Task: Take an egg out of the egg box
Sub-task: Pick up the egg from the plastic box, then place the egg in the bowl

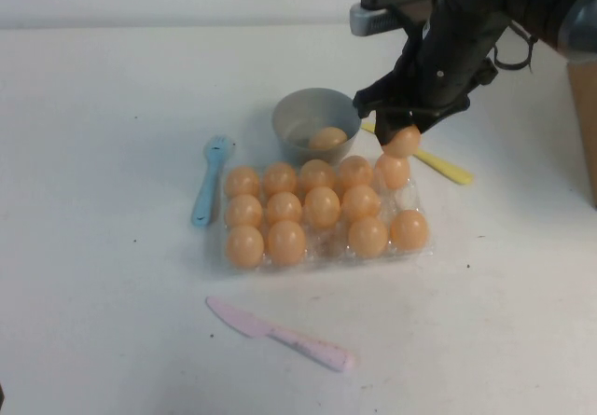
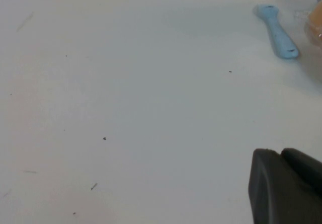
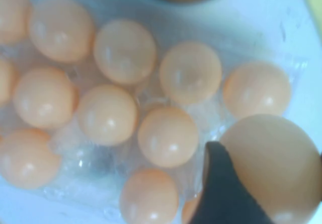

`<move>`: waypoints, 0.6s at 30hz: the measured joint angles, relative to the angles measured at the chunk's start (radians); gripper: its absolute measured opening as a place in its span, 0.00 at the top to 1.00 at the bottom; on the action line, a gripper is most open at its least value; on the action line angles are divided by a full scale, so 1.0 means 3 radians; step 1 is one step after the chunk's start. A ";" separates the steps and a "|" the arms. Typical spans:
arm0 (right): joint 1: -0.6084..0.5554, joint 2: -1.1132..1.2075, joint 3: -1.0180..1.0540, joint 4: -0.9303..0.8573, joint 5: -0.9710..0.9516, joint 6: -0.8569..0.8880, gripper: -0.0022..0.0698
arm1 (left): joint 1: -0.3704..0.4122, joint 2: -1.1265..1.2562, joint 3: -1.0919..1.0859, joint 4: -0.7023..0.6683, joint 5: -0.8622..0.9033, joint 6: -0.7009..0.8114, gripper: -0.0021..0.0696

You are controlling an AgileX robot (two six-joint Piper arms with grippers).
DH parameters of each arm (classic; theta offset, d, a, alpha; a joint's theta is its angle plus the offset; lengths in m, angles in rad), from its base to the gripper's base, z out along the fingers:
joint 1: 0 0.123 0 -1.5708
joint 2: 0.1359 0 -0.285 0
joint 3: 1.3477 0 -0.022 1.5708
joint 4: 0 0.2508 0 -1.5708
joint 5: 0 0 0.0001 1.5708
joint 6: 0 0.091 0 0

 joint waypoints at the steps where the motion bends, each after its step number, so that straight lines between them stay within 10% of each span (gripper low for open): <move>1: 0.0000 -0.0003 -0.0055 0.0000 0.0000 -0.0019 0.50 | 0.0000 0.0000 0.0000 0.0000 0.0000 0.0000 0.98; 18: 0.0000 0.0575 -0.0239 0.0636 -0.1434 -0.0389 0.50 | 0.0000 0.0000 0.0000 0.0000 0.0000 0.0000 0.98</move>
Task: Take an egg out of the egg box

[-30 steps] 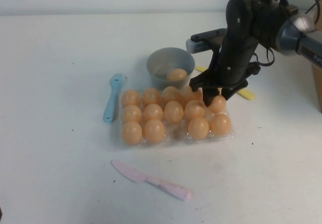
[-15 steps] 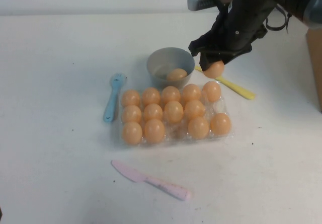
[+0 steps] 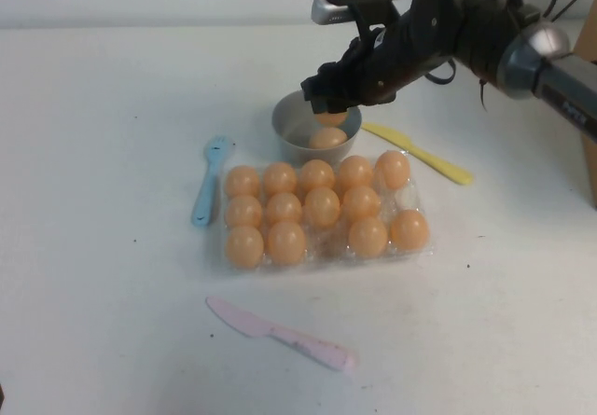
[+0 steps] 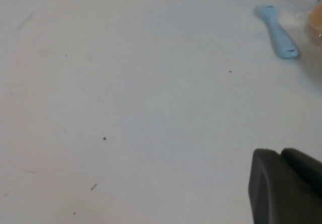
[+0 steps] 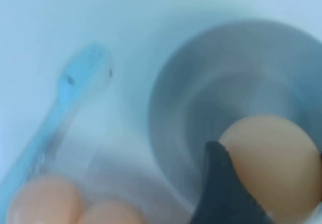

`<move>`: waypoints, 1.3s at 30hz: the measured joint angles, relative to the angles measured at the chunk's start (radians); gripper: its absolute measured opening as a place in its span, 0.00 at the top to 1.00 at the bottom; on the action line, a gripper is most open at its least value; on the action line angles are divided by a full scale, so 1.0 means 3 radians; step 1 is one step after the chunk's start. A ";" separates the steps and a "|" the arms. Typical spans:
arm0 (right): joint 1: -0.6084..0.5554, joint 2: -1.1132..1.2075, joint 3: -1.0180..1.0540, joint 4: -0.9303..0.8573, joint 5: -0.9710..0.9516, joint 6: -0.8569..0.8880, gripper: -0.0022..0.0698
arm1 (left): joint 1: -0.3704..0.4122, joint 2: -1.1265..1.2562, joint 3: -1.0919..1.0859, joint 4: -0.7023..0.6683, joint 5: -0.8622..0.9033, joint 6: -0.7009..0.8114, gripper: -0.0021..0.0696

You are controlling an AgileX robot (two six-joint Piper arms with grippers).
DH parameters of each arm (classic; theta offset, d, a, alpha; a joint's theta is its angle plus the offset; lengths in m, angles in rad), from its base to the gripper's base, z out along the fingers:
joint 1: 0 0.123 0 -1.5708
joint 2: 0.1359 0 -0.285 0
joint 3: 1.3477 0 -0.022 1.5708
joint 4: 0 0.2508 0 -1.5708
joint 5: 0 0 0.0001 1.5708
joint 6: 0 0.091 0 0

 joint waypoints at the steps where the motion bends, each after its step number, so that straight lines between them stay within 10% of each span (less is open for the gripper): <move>1: 0.0000 0.0074 0.0000 0.0082 -0.0165 -0.0023 0.50 | 0.0000 0.0000 0.0000 0.0000 0.0000 0.0000 0.98; 15: 0.0000 0.0218 -0.0054 0.0201 -0.0513 -0.0093 0.33 | 0.0000 0.0000 0.0000 0.0000 0.0000 0.0000 0.98; 25: 0.0000 -0.0499 -0.0035 0.0201 -0.0098 -0.0093 0.92 | 0.0000 0.0000 0.0000 0.0000 0.0000 0.0000 0.98; 39: 0.0000 -0.2886 0.3051 0.0482 -0.2039 -0.0671 0.99 | 0.0000 0.0000 0.0000 0.0000 0.0000 0.0000 0.98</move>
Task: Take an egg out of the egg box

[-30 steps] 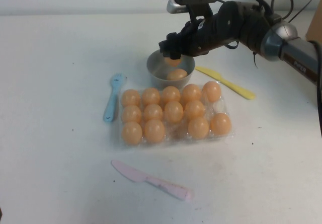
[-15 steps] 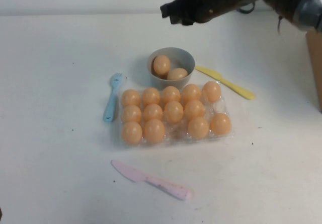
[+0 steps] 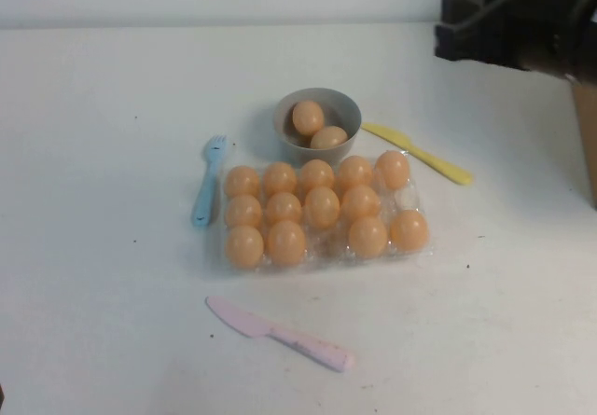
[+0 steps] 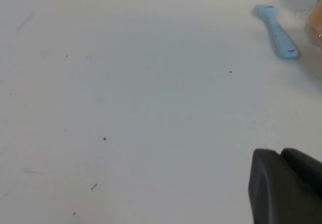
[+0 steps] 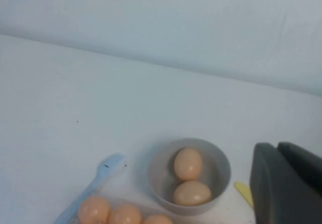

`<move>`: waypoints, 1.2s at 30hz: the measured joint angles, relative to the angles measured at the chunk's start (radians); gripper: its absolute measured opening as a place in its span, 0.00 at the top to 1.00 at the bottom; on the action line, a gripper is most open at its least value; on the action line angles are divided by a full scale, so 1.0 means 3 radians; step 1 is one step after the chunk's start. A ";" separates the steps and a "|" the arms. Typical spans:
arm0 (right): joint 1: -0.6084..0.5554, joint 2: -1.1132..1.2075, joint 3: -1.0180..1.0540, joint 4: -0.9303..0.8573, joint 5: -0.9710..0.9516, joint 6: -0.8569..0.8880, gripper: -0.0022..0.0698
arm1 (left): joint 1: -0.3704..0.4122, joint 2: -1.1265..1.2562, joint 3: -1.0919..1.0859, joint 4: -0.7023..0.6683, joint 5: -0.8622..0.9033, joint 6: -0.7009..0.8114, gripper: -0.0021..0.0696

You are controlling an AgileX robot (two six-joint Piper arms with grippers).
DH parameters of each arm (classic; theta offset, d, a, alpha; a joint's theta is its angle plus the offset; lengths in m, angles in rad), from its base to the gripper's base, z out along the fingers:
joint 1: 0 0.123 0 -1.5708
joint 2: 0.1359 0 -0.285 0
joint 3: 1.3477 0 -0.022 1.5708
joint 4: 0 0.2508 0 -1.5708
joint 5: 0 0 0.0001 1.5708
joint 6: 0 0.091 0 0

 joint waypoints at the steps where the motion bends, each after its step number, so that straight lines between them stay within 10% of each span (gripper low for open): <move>1: 0.0000 -0.0208 0.0203 0.0009 -0.0087 -0.0080 0.99 | 0.0000 0.0000 0.0000 0.0000 0.0000 0.0000 0.98; 23: -0.0198 -0.2259 0.1636 -0.0223 0.1354 -0.0176 0.99 | 0.0000 0.0000 0.0000 0.0000 0.0000 0.0000 0.98; 36: -0.0204 -0.2820 0.3323 -0.0014 -0.0968 -0.0376 0.99 | 0.0000 0.0000 0.0000 0.0000 0.0000 0.0000 0.98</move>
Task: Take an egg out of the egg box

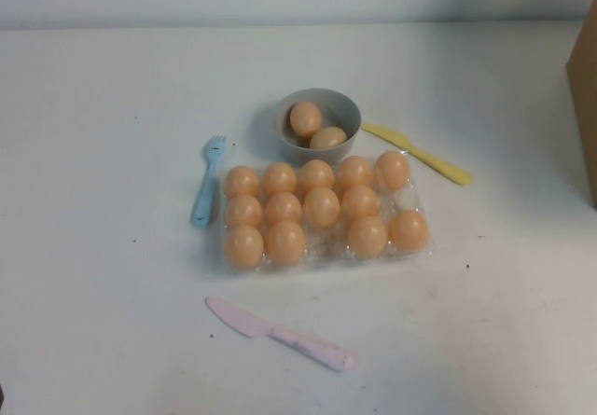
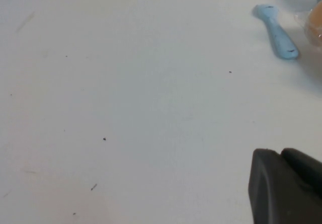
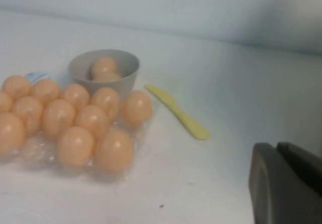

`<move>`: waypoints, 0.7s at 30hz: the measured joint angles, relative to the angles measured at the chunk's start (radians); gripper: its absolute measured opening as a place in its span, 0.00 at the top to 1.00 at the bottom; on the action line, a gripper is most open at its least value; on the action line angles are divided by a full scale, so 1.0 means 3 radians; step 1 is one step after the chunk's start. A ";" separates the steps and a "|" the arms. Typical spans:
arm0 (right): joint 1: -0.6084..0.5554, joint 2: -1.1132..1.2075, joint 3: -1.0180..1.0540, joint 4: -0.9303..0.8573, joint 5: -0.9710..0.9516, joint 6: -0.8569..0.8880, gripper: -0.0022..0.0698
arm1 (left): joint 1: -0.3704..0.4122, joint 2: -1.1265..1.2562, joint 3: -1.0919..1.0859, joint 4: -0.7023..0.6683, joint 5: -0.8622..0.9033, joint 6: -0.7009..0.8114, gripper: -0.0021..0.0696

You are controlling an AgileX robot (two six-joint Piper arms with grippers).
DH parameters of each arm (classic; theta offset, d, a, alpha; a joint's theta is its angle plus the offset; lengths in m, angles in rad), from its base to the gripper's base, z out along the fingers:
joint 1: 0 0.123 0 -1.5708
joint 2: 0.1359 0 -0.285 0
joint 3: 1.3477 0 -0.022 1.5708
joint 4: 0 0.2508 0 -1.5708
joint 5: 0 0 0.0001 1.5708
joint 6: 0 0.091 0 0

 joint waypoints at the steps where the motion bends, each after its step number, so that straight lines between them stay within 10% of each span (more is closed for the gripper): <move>1: 0.0000 -0.0007 0.0111 -0.0047 -0.0216 0.0000 0.99 | 0.0000 0.0000 0.0000 0.0000 0.0000 0.0000 0.98; 8: 0.0000 -0.0066 0.0576 -0.0258 -0.1201 0.0000 0.99 | 0.0000 0.0000 0.0000 0.0000 0.0000 0.0000 0.98; 21: -0.0465 -0.0795 0.0697 -0.0083 -0.0399 0.0061 0.99 | 0.0000 0.0000 0.0000 0.0000 0.0000 0.0000 0.98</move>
